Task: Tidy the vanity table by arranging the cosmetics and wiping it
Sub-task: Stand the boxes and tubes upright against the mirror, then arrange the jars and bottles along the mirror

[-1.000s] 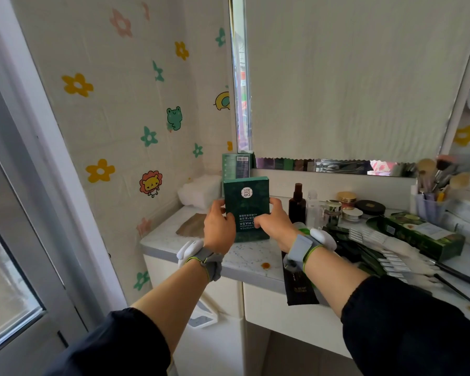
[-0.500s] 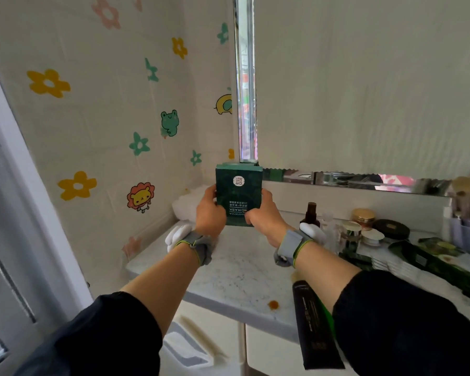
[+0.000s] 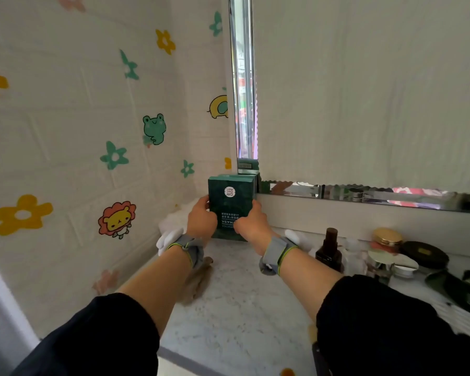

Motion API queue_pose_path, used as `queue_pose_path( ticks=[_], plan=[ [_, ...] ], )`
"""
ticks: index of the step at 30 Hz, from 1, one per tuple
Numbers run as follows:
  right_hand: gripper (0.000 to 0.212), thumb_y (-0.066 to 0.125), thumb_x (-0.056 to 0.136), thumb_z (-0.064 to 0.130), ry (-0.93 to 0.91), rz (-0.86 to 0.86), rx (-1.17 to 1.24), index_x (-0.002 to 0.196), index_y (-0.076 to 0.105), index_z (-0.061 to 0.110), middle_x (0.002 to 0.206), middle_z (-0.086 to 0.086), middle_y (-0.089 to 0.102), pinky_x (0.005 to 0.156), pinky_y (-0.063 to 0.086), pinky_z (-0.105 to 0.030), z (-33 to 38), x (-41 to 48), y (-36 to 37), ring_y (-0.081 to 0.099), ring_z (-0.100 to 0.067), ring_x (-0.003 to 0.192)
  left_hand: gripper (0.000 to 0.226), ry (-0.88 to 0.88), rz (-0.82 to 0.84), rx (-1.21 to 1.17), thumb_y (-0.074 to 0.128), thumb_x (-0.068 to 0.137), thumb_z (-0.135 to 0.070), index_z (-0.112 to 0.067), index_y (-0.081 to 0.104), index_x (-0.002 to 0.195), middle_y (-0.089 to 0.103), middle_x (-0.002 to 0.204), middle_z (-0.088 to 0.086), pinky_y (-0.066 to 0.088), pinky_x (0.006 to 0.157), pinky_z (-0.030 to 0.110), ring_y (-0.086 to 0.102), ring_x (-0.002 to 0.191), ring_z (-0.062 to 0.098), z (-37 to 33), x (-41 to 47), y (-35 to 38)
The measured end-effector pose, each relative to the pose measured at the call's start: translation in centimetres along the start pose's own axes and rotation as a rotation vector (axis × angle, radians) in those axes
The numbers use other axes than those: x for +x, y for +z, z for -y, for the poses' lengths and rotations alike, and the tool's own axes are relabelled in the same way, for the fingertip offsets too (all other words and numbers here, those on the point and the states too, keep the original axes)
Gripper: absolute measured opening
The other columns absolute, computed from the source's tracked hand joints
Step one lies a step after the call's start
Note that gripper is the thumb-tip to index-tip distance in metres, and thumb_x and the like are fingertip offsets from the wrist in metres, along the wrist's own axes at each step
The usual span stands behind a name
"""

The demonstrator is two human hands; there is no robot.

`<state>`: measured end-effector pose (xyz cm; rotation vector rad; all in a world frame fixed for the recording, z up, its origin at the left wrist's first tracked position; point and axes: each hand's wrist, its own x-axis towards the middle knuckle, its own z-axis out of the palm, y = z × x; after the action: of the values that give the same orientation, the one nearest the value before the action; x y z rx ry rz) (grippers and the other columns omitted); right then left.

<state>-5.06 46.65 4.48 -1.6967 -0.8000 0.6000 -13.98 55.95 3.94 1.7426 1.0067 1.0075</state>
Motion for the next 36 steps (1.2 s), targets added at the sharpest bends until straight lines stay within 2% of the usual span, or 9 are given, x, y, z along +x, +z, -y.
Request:
queue_pose_path(
  ticks=[4,8,16,19,21,25,29,32,36],
  plan=[
    [0.078,0.055,0.079,0.002,0.024,0.017,-0.002,0.147,0.024,0.019,0.138,-0.014,0.044,0.094,0.05,-0.038,-0.3,0.9,0.5,0.049,-0.035,0.118,0.056,-0.01,0.025,0.006,0.041,0.086,0.005,-0.019,0.05,0.135,0.061,0.126,0.008,0.055,0.088,0.047,0.062,0.107,0.032,0.9,0.9,-0.1],
    [0.07,0.053,0.08,0.002,-0.003,-0.013,-0.012,0.143,0.032,0.021,0.133,-0.015,0.047,0.099,0.049,-0.044,-0.5,1.5,0.7,0.051,-0.036,0.116,0.058,0.033,0.043,0.096,0.039,0.084,0.004,-0.024,0.051,0.134,0.064,0.124,0.009,0.053,0.092,0.049,0.062,0.108,0.032,1.5,1.9,0.0],
    [0.069,0.052,0.084,0.01,0.008,-0.054,-0.127,0.147,0.024,0.017,0.137,-0.017,0.031,0.098,0.047,-0.047,-0.8,1.7,1.4,0.046,-0.042,0.115,0.061,0.109,0.16,0.202,0.037,0.082,0.008,-0.019,0.044,0.136,0.059,0.128,0.014,0.05,0.093,0.052,0.056,0.11,0.038,0.9,2.8,0.0],
    [0.067,0.053,0.085,0.01,0.025,-0.049,-0.123,0.146,0.025,0.015,0.137,-0.017,0.03,0.1,0.046,-0.045,-0.9,1.6,1.5,0.044,-0.041,0.117,0.063,0.057,0.198,0.179,0.039,0.082,0.01,-0.011,0.034,0.142,0.05,0.136,0.022,0.045,0.099,0.055,0.051,0.119,0.042,0.8,3.0,0.1],
    [0.068,0.053,0.085,0.01,0.034,-0.049,-0.106,0.146,0.024,0.014,0.138,-0.017,0.029,0.101,0.045,-0.045,-1.0,1.4,1.5,0.043,-0.041,0.12,0.064,0.017,0.199,0.167,0.04,0.087,0.011,-0.006,0.024,0.148,0.039,0.145,0.024,0.04,0.105,0.051,0.043,0.128,0.042,0.4,2.5,0.1],
    [0.067,0.054,0.084,0.011,0.034,-0.061,-0.078,0.145,0.026,0.012,0.136,-0.017,0.031,0.102,0.044,-0.045,-0.8,0.8,1.6,0.044,-0.04,0.119,0.069,-0.02,0.187,0.173,0.043,0.093,0.004,-0.011,0.011,0.153,0.025,0.156,0.017,0.031,0.114,0.046,0.028,0.142,0.033,0.1,1.5,-0.1],
    [0.063,0.055,0.084,0.009,0.028,-0.073,-0.073,0.142,0.03,0.012,0.135,-0.018,0.034,0.101,0.045,-0.041,-0.4,-0.3,1.4,0.045,-0.039,0.119,0.062,0.037,0.151,0.189,0.044,0.093,0.003,-0.011,0.022,0.15,0.032,0.152,0.016,0.033,0.112,0.043,0.034,0.139,0.031,-0.3,-0.2,-0.7],
    [0.058,0.056,0.085,0.012,0.033,-0.069,-0.088,0.139,0.035,0.01,0.134,-0.019,0.037,0.1,0.046,-0.041,-0.2,-1.5,1.0,0.046,-0.038,0.118,0.048,0.123,0.086,0.263,0.042,0.094,0.004,-0.008,0.039,0.14,0.047,0.14,0.014,0.037,0.103,0.034,0.045,0.129,0.029,-0.8,-2.5,-1.4],
    [0.048,0.06,0.082,0.017,0.045,-0.029,-0.148,0.127,0.046,0.007,0.128,-0.018,0.047,0.086,0.05,-0.035,-0.5,-3.4,0.3,0.053,-0.038,0.111,0.029,0.189,0.026,0.408,0.04,0.097,-0.003,-0.006,0.059,0.119,0.063,0.119,0.014,0.042,0.092,0.03,0.057,0.11,0.03,-0.3,-5.5,-2.6]
  ],
)
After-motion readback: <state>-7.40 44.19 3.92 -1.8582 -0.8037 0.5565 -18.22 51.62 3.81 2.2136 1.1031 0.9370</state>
